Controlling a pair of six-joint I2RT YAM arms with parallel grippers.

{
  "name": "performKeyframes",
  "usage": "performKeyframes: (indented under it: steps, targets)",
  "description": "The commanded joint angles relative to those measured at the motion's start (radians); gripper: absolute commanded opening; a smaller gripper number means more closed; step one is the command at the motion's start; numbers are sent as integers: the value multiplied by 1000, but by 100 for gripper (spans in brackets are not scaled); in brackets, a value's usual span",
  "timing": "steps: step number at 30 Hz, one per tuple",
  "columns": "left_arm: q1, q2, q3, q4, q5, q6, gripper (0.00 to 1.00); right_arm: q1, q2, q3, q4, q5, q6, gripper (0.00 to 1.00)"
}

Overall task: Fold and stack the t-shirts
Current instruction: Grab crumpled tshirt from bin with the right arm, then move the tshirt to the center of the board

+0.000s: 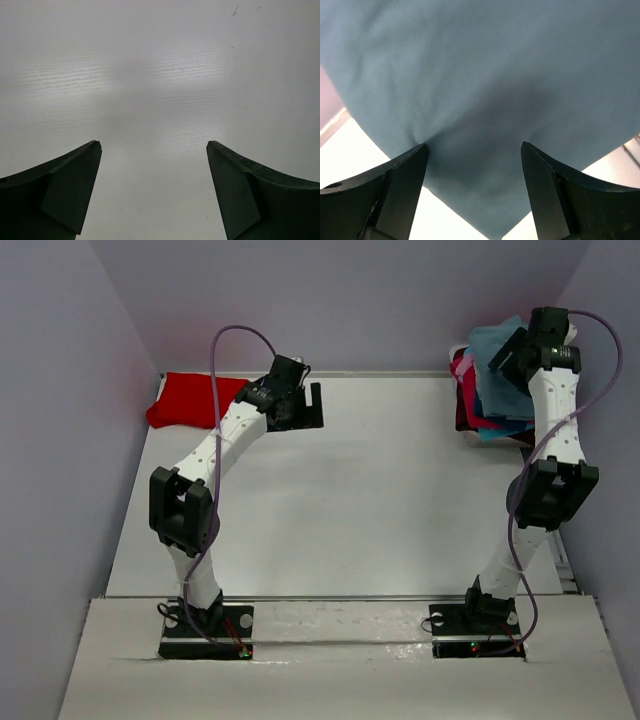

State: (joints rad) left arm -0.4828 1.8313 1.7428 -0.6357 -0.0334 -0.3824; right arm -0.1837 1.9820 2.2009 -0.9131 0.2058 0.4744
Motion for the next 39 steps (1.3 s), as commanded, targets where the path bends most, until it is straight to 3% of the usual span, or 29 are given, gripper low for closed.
performKeyframes:
  steps: [1,2,4,6,9,13,20,23,34,39]
  targets:
    - [-4,-36,-26,42,7,-7,99,1,-75,-110,8,-112,-2,82]
    - [-4,-38,-31,50,10,-13,99,1,-80,-130,14,-112,-2,81]
    - [-4,-37,-40,60,23,-19,99,1,-78,-153,14,-126,-7,71]
    - [-4,-35,-43,68,26,-23,99,1,-60,-149,5,-143,-7,52]
    - [-4,-35,-43,68,26,-19,99,1,-49,-126,-13,-143,-5,36]
    - [-4,-40,-52,73,24,-16,99,1,-48,-96,-26,-140,-11,7]
    - [-4,-41,-60,76,27,-16,99,1,-92,-84,-63,-158,-13,7]
    - [-4,-41,-58,73,27,-16,99,1,-141,-93,-87,-254,-14,7]
    - [-4,-33,-29,51,20,-10,99,217,-417,-119,-135,-397,-92,7]
    - [-13,-41,-20,36,-25,-7,99,319,-514,-92,-165,-395,-111,7]
